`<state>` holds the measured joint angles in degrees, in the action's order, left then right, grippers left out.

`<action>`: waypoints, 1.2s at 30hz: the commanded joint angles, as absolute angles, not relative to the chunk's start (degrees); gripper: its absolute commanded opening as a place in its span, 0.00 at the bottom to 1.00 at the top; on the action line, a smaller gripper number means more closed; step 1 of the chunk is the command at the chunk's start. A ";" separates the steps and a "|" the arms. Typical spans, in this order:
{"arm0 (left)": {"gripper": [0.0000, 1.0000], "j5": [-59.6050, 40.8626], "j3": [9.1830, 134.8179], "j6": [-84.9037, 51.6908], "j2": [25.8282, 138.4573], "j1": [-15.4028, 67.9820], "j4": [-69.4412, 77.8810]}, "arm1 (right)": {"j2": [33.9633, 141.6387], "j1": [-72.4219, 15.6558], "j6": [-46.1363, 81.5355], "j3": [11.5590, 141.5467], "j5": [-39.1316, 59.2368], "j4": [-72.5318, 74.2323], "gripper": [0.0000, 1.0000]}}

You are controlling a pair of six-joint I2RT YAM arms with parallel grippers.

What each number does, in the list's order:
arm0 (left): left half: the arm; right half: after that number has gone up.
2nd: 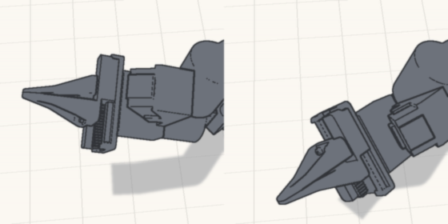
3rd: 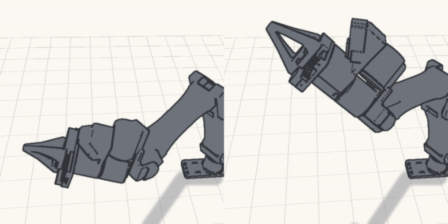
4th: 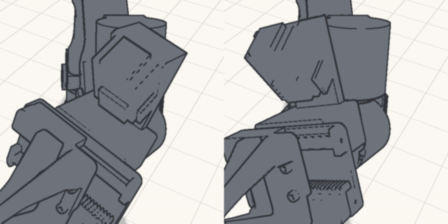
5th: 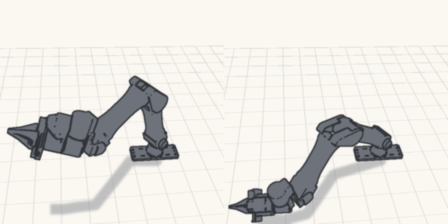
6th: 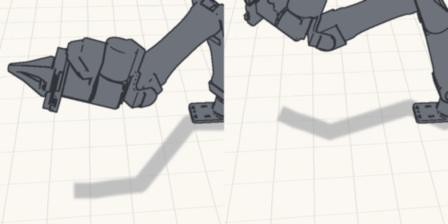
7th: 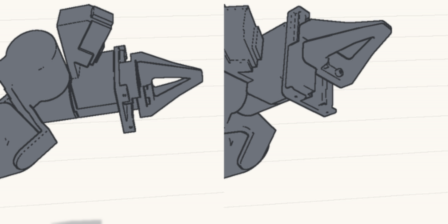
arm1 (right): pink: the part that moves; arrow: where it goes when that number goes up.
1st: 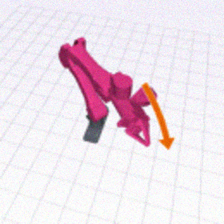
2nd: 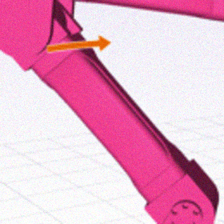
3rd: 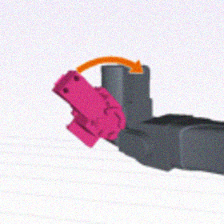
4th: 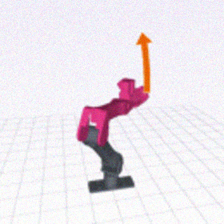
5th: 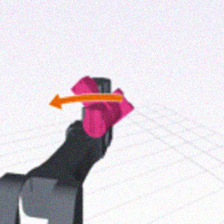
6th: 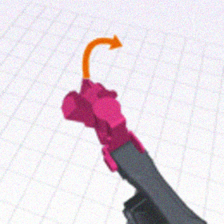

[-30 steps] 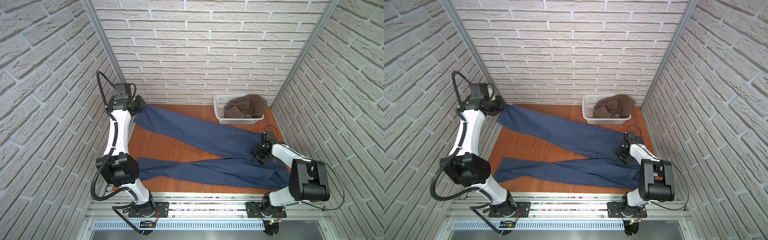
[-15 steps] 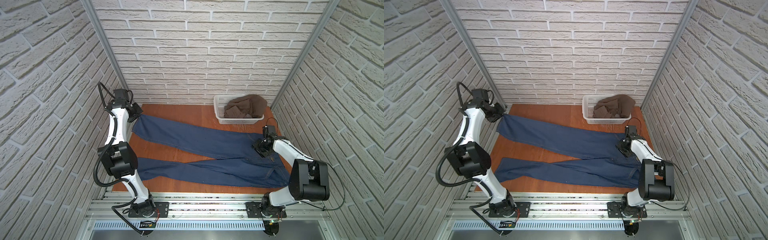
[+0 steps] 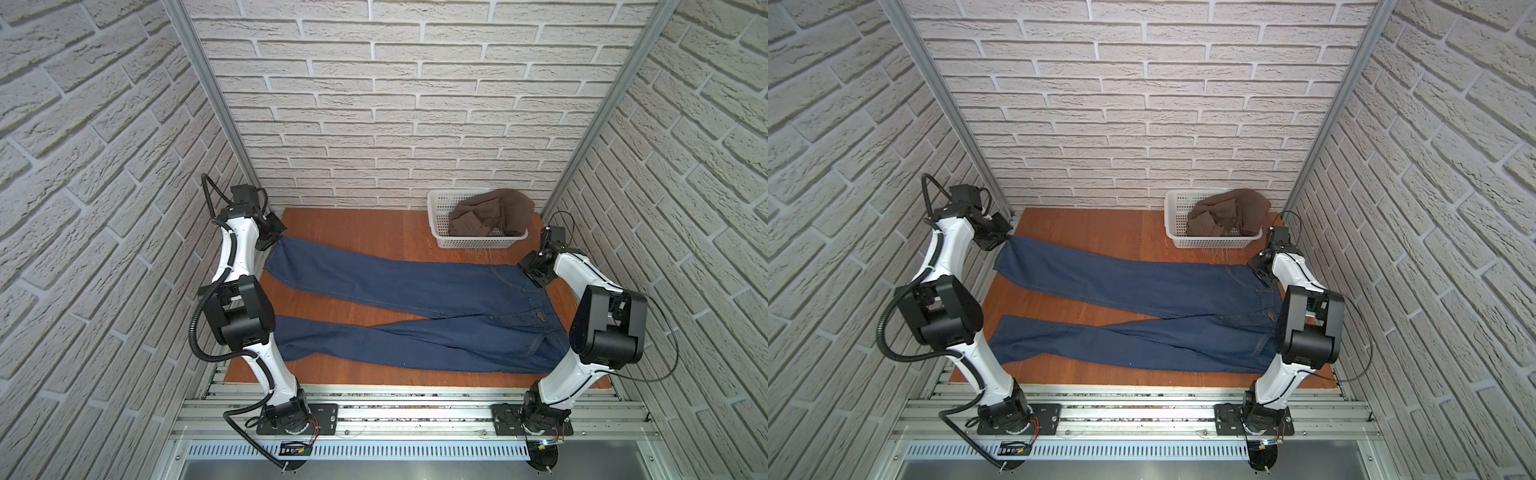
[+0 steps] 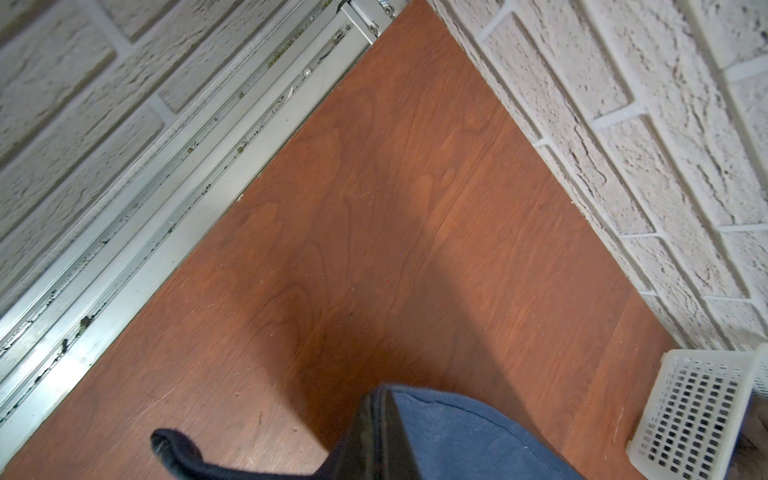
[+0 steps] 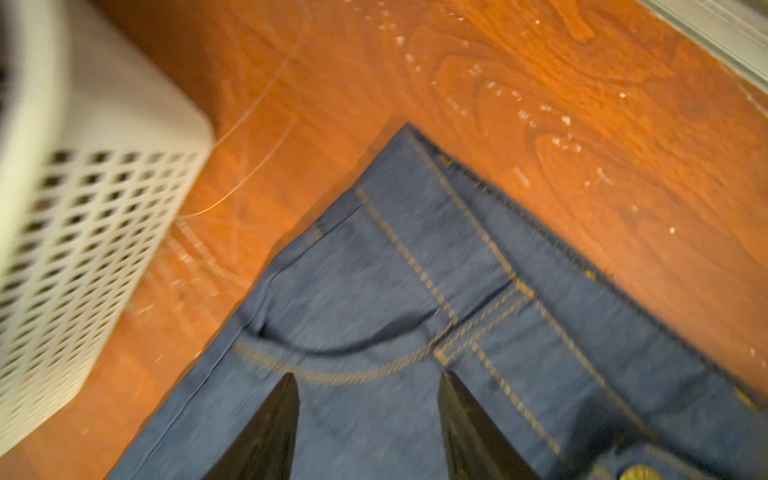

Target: Fold and stack the trousers

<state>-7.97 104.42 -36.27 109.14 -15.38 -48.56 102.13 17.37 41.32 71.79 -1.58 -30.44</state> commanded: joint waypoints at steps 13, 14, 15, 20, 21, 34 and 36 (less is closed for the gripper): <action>0.00 -9.33 97.30 -37.97 104.06 -16.02 -43.86 | 109.42 26.48 33.00 77.67 7.63 -23.02 0.52; 0.00 -9.34 97.34 -37.92 103.81 -16.08 -43.92 | 110.20 26.46 32.71 78.39 8.20 -23.11 0.52; 0.00 -9.33 97.30 -37.91 103.62 -16.03 -43.86 | 110.83 26.46 32.38 79.01 8.67 -23.31 0.52; 0.00 -8.97 97.43 -37.79 103.05 -16.02 -44.08 | 114.84 26.50 31.05 82.00 10.75 -23.88 0.48; 0.00 -8.90 97.35 -37.80 103.02 -16.06 -44.13 | 115.40 26.46 30.81 82.52 11.00 -24.14 0.48; 0.00 -8.87 97.27 -37.82 103.49 -16.07 -44.07 | 119.22 25.69 30.59 84.21 8.29 -27.85 0.45; 0.00 -8.84 97.20 -37.81 103.46 -16.08 -44.11 | 119.95 25.30 30.50 85.08 6.67 -29.26 0.45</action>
